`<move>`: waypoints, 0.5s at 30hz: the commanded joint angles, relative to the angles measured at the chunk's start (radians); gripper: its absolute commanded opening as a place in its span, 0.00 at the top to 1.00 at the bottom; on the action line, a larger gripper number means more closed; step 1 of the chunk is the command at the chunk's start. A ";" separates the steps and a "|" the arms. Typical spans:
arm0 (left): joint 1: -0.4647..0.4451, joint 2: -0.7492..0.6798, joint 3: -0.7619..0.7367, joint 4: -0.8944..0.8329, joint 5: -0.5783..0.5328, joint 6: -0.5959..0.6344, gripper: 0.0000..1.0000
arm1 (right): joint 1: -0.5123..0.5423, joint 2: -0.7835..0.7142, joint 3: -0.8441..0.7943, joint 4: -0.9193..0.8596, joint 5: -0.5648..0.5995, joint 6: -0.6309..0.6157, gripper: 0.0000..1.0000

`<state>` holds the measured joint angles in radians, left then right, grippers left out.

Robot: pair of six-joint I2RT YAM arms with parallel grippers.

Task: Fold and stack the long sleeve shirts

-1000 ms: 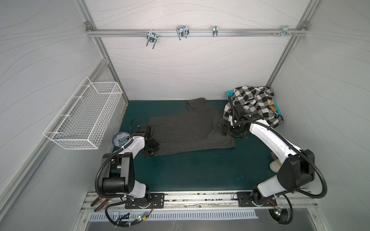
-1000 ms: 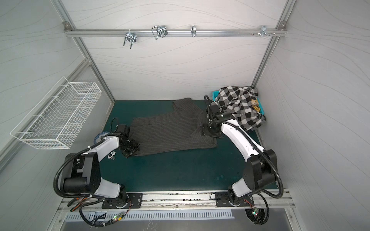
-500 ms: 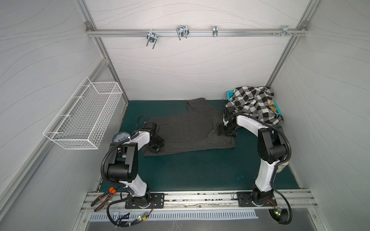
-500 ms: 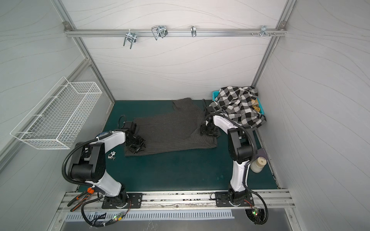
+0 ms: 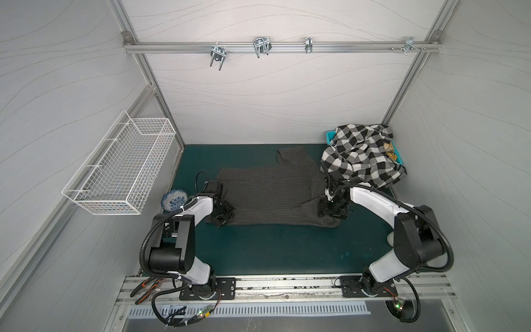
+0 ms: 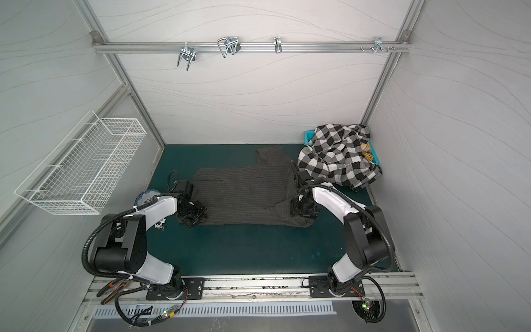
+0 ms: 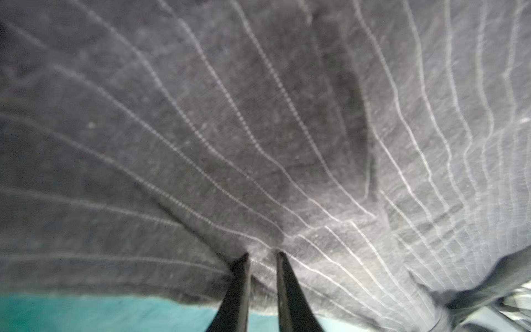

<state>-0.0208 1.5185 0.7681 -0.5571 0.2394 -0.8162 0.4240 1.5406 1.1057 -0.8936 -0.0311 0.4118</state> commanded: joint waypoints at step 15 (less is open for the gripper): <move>-0.004 -0.032 0.156 -0.145 -0.013 0.097 0.82 | -0.061 0.579 0.664 -0.054 0.197 -0.076 0.33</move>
<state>-0.0216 1.4815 0.9302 -0.6849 0.2218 -0.7448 0.3664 2.0853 1.7004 -0.9245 0.1287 0.3737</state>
